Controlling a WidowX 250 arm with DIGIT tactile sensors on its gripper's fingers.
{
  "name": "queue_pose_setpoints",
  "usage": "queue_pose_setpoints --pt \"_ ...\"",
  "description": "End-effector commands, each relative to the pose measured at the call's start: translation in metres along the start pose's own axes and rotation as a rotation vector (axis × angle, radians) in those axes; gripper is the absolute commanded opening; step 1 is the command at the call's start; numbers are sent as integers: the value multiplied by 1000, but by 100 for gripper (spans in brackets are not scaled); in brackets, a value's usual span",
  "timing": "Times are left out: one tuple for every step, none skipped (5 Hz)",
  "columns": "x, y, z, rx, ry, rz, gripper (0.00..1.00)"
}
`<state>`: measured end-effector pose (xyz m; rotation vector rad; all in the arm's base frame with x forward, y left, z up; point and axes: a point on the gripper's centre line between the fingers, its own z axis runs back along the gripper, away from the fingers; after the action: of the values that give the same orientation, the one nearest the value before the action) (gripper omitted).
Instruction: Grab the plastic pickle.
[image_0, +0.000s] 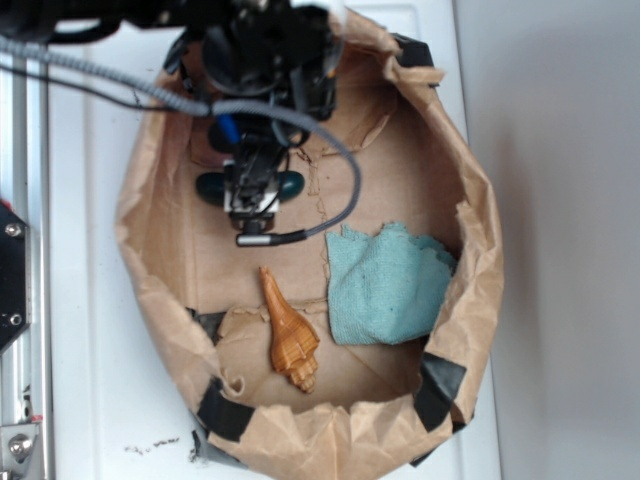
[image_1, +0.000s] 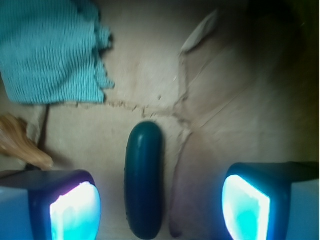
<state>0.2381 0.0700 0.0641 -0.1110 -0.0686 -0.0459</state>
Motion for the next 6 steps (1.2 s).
queue_pose_setpoints --pt "1 -24 -15 82 -35 -21 100" --pt "-12 -31 -17 77 -26 -43 100" --pt "-14 -30 -27 75 -23 -33 11" --pt "-12 -27 -27 75 -36 -10 0" --pt "-9 -28 -29 79 -43 9 0" --pt "-11 -27 -30 79 -51 11 0"
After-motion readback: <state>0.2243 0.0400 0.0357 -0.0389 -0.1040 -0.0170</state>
